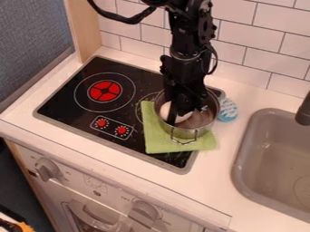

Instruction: Moved the sushi on the upper left side of the burner

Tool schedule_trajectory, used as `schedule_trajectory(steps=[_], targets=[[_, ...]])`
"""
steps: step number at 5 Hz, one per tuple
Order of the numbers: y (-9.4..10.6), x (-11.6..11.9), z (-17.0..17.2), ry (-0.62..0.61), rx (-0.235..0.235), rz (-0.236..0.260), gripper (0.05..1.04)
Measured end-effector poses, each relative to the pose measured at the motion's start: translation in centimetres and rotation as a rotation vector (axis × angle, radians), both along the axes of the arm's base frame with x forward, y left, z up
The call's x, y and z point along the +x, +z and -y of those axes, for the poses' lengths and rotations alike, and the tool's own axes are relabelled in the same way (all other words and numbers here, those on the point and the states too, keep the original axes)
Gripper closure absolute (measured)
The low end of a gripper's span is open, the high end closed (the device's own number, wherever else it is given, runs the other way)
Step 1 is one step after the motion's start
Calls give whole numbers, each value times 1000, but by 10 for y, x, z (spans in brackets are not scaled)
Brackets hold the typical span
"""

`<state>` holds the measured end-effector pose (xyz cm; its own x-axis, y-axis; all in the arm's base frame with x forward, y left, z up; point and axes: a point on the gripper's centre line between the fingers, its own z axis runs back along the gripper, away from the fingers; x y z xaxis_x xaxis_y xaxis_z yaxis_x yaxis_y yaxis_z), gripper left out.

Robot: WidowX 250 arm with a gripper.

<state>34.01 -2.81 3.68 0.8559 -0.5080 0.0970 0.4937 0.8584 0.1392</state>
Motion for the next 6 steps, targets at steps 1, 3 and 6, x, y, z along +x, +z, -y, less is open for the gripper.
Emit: schedule_trajectory(steps=[1, 3, 6], targets=[[4, -1, 1, 7, -9, -12, 624], [86, 24, -2, 38, -118, 244, 624], [96, 47, -97, 225, -51, 270, 625]])
